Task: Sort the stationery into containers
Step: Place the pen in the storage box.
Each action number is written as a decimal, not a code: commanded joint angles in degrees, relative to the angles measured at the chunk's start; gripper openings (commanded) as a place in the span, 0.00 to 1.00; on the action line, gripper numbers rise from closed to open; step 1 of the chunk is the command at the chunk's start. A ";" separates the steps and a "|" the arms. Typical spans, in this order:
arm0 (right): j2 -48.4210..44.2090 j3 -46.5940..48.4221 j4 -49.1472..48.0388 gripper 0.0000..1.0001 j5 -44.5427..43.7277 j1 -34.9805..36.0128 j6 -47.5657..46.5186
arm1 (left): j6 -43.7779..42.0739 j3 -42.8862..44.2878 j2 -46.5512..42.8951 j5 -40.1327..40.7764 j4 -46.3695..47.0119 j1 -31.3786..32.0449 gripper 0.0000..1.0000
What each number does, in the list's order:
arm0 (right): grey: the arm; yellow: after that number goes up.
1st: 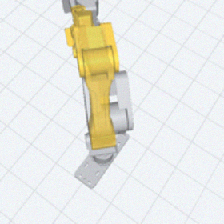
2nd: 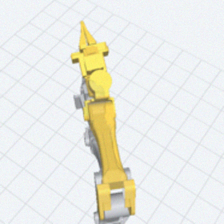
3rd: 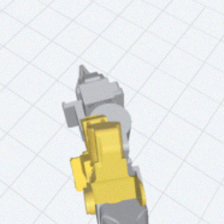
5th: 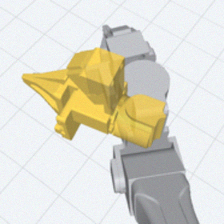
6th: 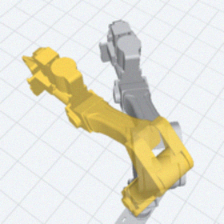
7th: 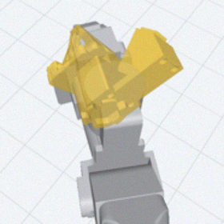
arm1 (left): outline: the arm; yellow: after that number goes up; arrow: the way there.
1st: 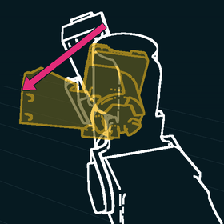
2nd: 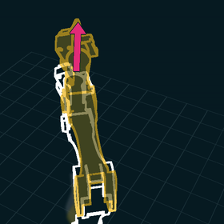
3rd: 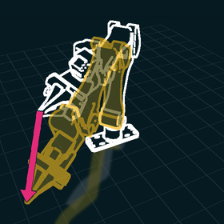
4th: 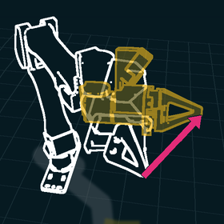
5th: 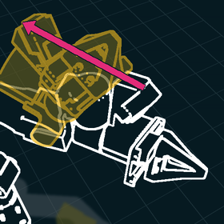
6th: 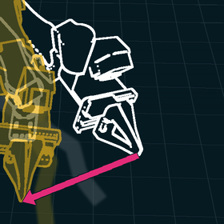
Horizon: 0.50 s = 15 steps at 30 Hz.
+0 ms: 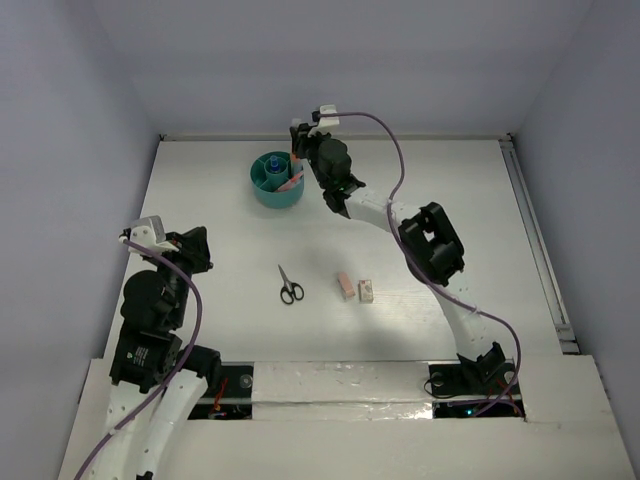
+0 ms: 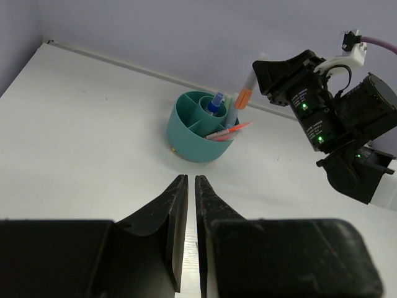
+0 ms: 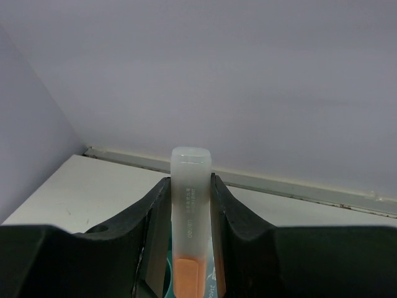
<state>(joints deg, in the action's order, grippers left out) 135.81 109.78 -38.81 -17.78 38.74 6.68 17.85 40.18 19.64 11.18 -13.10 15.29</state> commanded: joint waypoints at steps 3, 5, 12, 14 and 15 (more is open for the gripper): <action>-1.25 -2.80 -9.26 0.00 -0.49 0.11 1.50 | -0.62 0.77 0.22 0.25 2.38 -0.35 0.08; -0.64 -4.13 -11.02 0.00 -0.85 0.11 0.97 | -0.62 0.69 0.31 -0.10 2.38 -0.35 0.08; 1.91 -3.08 -11.91 0.00 -0.50 0.11 0.79 | -0.88 0.69 0.49 -1.16 2.65 -0.35 0.08; 2.27 -2.90 -11.91 0.00 -0.59 0.11 0.71 | -0.97 0.60 0.14 -0.99 2.64 -0.35 0.08; 2.36 -2.99 -11.82 0.00 -0.50 0.11 0.71 | -0.88 0.68 0.22 -0.81 2.64 -0.35 0.08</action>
<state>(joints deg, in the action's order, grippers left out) 137.40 105.86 -45.17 -17.61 38.74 7.49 17.65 40.18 19.68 10.72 -13.08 15.29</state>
